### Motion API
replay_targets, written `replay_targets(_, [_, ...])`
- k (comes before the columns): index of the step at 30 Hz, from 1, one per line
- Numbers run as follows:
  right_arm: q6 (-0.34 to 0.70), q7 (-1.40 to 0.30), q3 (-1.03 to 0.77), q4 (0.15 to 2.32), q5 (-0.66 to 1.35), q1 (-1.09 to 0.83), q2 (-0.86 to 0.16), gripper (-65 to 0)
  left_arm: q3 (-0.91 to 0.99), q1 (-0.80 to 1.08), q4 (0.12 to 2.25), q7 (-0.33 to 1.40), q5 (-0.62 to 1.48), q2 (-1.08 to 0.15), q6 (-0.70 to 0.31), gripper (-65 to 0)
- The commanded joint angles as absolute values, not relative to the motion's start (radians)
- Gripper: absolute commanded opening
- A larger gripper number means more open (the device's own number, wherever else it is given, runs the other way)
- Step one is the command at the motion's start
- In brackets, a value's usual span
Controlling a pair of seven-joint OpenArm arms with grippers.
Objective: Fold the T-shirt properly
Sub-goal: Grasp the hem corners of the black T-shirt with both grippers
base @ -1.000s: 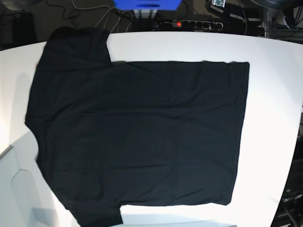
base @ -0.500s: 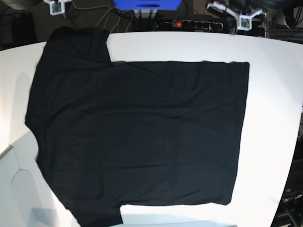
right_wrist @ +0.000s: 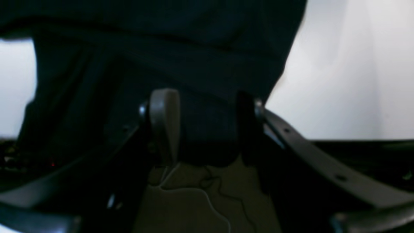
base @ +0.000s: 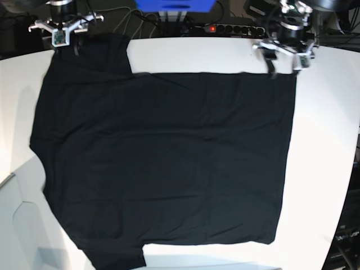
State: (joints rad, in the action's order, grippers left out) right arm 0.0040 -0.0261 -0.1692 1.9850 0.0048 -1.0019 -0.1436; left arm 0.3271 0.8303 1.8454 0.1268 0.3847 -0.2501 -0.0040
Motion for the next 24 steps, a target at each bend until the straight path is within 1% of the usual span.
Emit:
replay_targets(1, [0.005, -0.004, -0.173, 1.998, 0.007, -1.009, -0.148, -34.9, 0.346, 0.819, 1.836, 0.107, 0.417, -0.257, 0.001, -24.1])
replay_targets(5, [0.005, -0.004, -0.176, 1.997, 0.007, -0.989, -0.148, -34.9, 0.412, 0.753, 1.725, 0.107, 0.509, -0.259, 0.001, -23.9])
replay_targets(11, [0.005, -0.004, -0.177, 1.995, 0.007, -0.987, -0.15, -35.0, 0.432, 0.676, 1.616, 0.107, 0.526, -0.263, -0.001, -23.8])
replay_targets(21, [0.005, -0.004, -0.174, 1.995, 0.007, -0.989, -0.15, -35.0, 0.417, 0.636, 1.575, 0.107, 0.518, -0.259, -0.002, -24.2])
replay_targets(22, [0.005, -0.004, -0.174, 1.995, 0.007, -0.989, -0.15, -35.0, 0.403, 0.636, 1.572, 0.107, 0.518, -0.262, -0.01, -24.2])
replay_targets(24, [0.005, -0.004, -0.174, 1.995, 0.007, -0.989, -0.15, -35.0, 0.389, 0.636, 1.56, 0.107, 0.518, -0.265, -0.071, -24.3])
